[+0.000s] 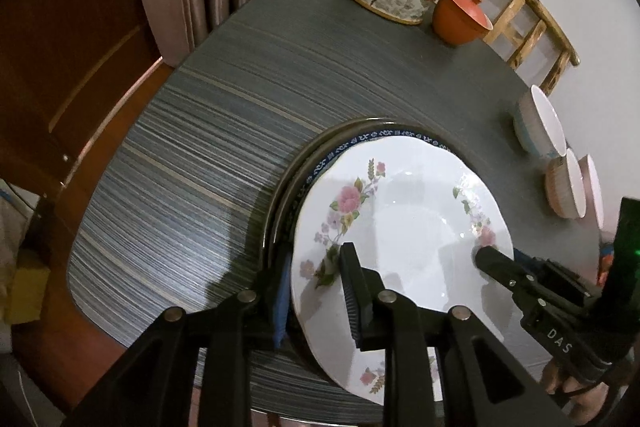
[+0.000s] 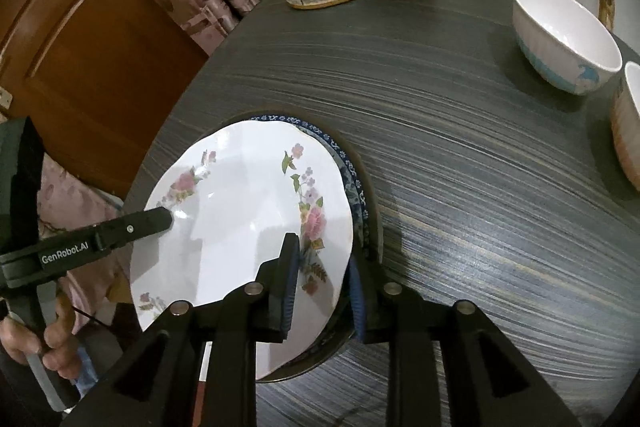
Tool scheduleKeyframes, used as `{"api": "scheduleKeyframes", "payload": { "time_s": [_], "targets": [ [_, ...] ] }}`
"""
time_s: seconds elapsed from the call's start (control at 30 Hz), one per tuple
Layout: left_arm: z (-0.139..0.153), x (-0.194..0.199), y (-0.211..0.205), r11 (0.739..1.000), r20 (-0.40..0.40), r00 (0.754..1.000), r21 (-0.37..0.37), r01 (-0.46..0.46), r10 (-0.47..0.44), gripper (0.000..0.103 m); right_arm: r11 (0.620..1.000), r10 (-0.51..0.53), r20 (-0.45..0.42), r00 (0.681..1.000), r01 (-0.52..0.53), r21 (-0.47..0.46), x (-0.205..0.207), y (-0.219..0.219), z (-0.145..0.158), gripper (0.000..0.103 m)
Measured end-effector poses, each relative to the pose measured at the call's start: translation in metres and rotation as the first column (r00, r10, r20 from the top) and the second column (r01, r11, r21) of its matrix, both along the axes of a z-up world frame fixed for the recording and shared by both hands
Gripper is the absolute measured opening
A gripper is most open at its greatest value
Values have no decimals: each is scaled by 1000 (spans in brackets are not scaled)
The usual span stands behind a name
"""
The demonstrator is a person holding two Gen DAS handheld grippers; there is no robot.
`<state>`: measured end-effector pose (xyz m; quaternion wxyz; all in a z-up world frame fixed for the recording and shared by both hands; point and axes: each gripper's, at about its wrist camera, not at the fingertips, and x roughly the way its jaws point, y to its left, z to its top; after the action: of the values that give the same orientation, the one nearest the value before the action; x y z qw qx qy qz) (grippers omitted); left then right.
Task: Organize plates and bowls
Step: 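Lower the floral plate with both tools onto the blue-and-white plates, then open both tools and pull back from the stacked plates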
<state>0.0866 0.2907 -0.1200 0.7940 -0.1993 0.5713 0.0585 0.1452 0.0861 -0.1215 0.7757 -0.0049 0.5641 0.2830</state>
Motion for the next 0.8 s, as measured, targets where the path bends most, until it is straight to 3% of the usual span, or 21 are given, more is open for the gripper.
{"api": "scheduleKeyframes", "payload": {
  "time_s": [0.37,0.8],
  "targets": [
    [1,2,-19,992,1,999,120,38,-38,31,995,37,41,998,-33,-97,-5,11,4,28],
    [1,-4,-31,975,41,999,223,2,-12,35,970,90,81,993,-69,-231,-10,26,9,33]
  ]
}}
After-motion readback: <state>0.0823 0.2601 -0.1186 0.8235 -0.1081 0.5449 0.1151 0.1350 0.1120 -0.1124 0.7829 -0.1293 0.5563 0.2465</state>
